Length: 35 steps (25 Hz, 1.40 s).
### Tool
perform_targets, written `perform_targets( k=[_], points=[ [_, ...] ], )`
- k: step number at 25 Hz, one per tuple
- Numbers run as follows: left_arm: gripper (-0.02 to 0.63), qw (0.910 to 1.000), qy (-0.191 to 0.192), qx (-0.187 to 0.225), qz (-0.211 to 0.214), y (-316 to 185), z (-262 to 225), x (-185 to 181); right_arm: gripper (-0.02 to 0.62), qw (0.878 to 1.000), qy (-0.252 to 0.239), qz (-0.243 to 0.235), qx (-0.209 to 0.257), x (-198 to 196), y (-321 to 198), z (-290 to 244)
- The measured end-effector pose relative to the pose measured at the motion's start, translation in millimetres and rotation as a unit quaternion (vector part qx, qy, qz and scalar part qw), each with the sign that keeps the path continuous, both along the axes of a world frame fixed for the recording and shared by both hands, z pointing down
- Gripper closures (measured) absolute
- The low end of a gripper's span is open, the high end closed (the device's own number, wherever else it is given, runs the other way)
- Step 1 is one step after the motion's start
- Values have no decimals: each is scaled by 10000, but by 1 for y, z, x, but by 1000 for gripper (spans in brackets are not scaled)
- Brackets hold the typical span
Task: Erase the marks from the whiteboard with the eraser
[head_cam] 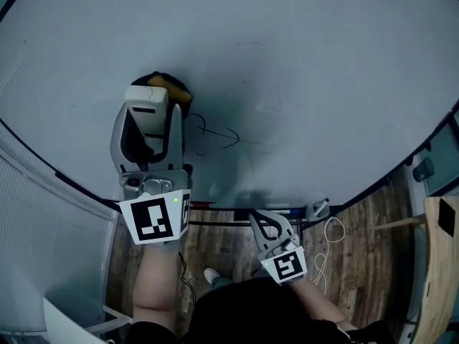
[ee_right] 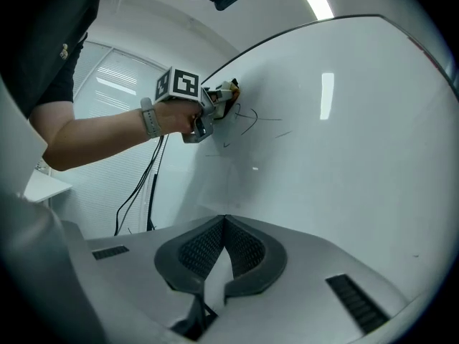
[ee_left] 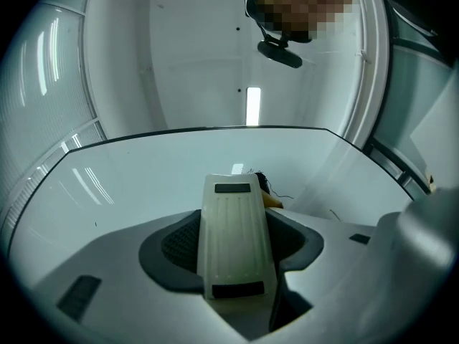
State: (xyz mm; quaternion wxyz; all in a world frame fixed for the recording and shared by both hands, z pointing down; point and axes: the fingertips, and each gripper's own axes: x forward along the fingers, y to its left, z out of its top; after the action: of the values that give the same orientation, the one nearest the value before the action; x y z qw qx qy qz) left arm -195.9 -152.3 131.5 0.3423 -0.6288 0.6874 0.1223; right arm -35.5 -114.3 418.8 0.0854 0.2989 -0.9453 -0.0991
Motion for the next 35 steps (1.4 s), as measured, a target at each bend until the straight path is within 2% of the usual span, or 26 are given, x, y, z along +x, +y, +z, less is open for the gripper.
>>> perform_targets(
  k=[4, 7, 10, 13, 22, 24, 25, 27, 28, 32, 35],
  points=[
    [350, 9992, -23, -367, 154, -5, 18, 21, 566, 9993, -76, 339, -161, -8, 7, 8],
    [350, 9968, -404, -672, 128, -8, 40, 27, 566, 9976, -84, 636, -271, -15, 14, 14],
    [350, 9916, -830, -988, 108, -9, 65, 37, 566, 9941, -172, 909, -571, -19, 25, 28],
    [348, 9873, -1041, -1197, 52, -11, 92, 50, 566, 9944, -80, 855, -622, -18, 31, 37],
    [348, 9789, -912, -1824, -98, -17, 171, 73, 566, 9953, 34, 740, -623, 16, 37, 39],
    [350, 9811, -600, -1837, 112, -17, 181, 82, 566, 9949, 24, 799, -622, 28, 36, 39],
    [348, 9828, -183, -1799, 365, -16, 184, 86, 568, 9947, 25, 828, -611, 34, 36, 38],
    [348, 9785, 736, -1737, 836, -15, 188, 90, 567, 9943, 14, 890, -592, 45, 36, 38],
    [348, 9765, 936, -1718, 907, -15, 188, 91, 566, 9941, 4, 919, -575, 49, 36, 37],
    [348, 9791, 913, -1683, 683, -18, 189, 87, 566, 9933, -37, 1025, -524, 64, 34, 34],
    [348, 9759, 1254, -1671, 627, -19, 185, 84, 568, 9934, -60, 1051, -461, 71, 32, 29]
  ],
)
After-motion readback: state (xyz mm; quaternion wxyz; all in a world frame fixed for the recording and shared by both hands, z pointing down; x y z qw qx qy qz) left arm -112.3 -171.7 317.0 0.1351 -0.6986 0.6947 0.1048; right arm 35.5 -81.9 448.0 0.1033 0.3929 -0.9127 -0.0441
